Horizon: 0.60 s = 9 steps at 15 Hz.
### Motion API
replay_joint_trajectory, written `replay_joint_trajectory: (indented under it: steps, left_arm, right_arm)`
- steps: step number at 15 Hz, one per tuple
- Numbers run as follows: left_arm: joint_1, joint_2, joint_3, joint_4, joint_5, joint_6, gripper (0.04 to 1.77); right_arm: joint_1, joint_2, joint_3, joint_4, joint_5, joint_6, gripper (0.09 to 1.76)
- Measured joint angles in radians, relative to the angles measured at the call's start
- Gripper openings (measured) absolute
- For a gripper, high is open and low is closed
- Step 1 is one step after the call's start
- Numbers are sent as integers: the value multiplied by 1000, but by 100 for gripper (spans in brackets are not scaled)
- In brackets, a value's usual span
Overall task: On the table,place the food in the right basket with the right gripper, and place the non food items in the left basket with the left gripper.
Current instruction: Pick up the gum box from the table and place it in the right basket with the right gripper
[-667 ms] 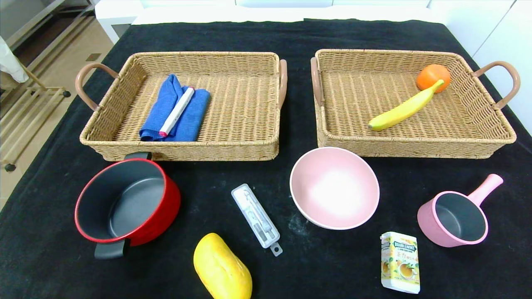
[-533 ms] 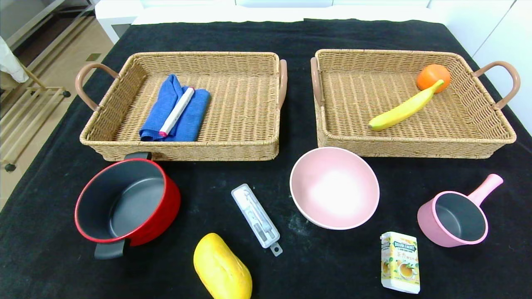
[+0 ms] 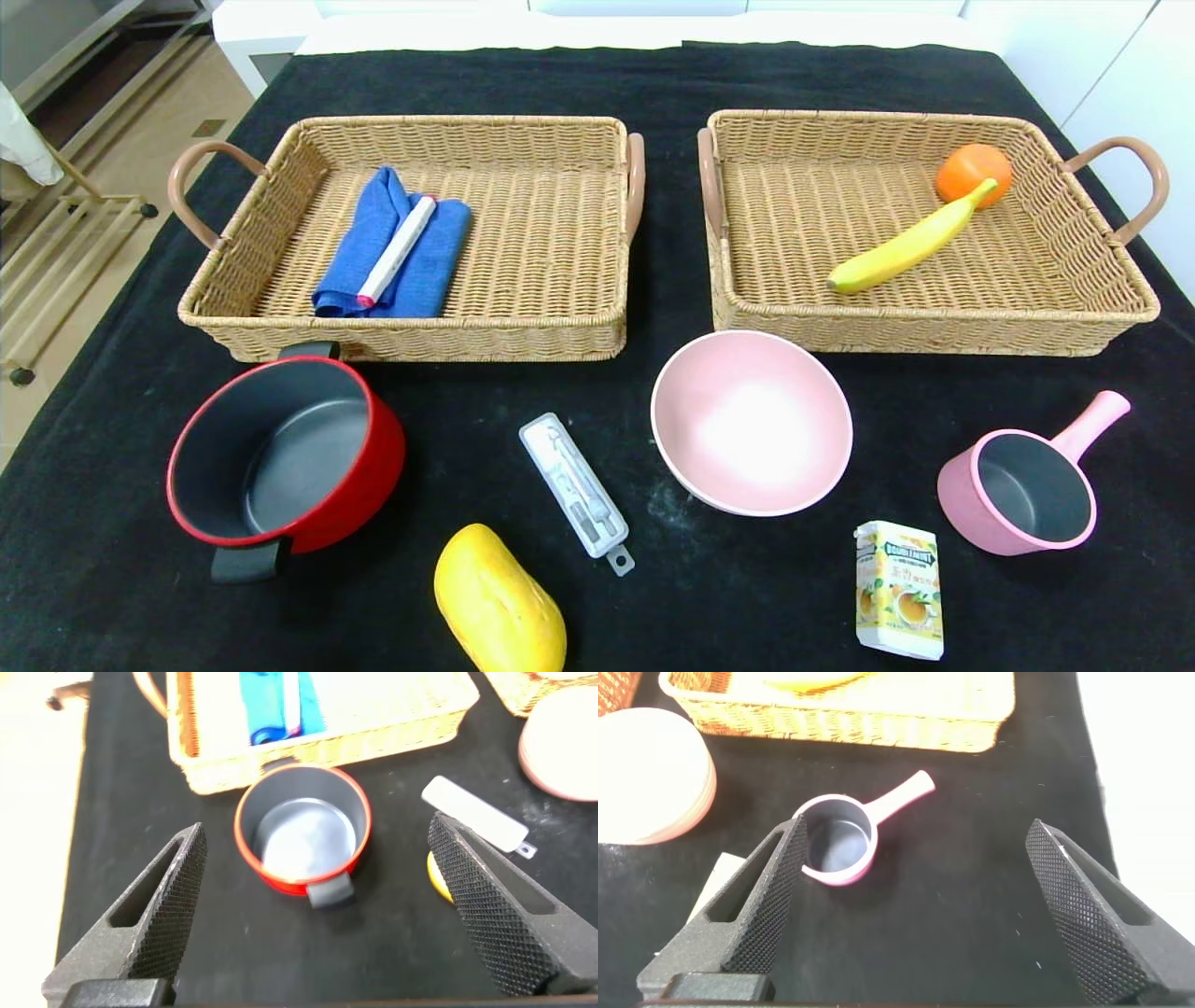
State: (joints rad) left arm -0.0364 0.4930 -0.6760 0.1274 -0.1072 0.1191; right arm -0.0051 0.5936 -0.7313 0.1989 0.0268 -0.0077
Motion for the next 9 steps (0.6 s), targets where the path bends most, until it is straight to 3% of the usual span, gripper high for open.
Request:
replay_joint_trajectory:
  steps: [5,9]
  left_arm:
    - [-2,198,-149,59,-107,-1,172]
    - [-3,342,-244,90,-160,10,172]
  right_arm:
    - [36,233,-161,1,17,26,171]
    - [108,382,-286,77,-35,71,171]
